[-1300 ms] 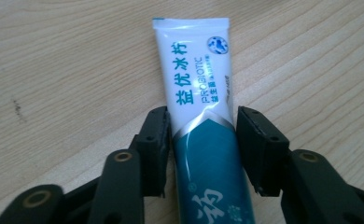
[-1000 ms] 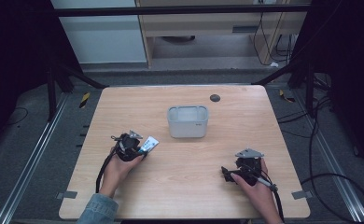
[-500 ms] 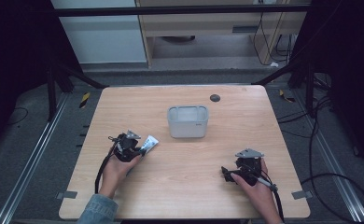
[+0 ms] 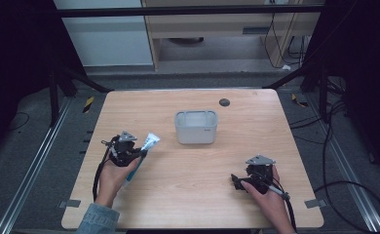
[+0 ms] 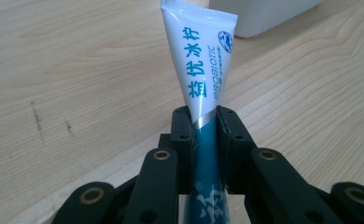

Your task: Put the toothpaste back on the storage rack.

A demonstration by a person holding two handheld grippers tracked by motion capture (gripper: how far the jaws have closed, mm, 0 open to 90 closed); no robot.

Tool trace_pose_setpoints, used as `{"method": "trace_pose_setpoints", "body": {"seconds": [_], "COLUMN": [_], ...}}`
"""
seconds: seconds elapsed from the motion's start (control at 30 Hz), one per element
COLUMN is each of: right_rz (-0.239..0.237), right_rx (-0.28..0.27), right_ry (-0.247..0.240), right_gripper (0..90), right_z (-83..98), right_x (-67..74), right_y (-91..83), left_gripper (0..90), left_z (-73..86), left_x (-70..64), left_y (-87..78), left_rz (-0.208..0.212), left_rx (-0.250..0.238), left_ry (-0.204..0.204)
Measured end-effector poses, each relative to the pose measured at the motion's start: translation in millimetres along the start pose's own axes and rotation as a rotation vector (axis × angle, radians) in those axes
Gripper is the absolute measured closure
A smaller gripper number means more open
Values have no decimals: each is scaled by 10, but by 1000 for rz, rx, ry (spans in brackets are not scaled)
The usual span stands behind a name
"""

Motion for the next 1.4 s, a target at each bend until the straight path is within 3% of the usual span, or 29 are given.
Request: {"method": "trace_pose_setpoints", "body": {"seconds": [0.23, 0.67, 1.03, 1.4], "right_rz": [0, -2, -4, -3], "right_rx": [0, 0, 4, 4], "right_ry": [0, 2, 14, 14], "right_gripper": [4, 3, 3, 4], "right_z": [0, -2, -3, -5], "right_x": [0, 3, 12, 12], "right_y": [0, 1, -4, -1], "left_gripper": [783, 783, 784, 786], "left_z": [-113, -151, -394, -642], "left_x": [-26, -63, -185, -296], "left_y": [-131, -182, -268, -184], "left_rz": [10, 9, 36, 43], "left_rx": [-56, -60, -106, -90], "left_ry": [-5, 11, 35, 78]}}
Point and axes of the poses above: each handheld gripper's, and its own axes: y roughly forward along the jaws, z roughly out of its underside, x roughly to its left, the point moved 9 cm from there along y, roughly forward along the jaws, and after that the axes turned 6 degrees about -x, right-handed, at the moved point
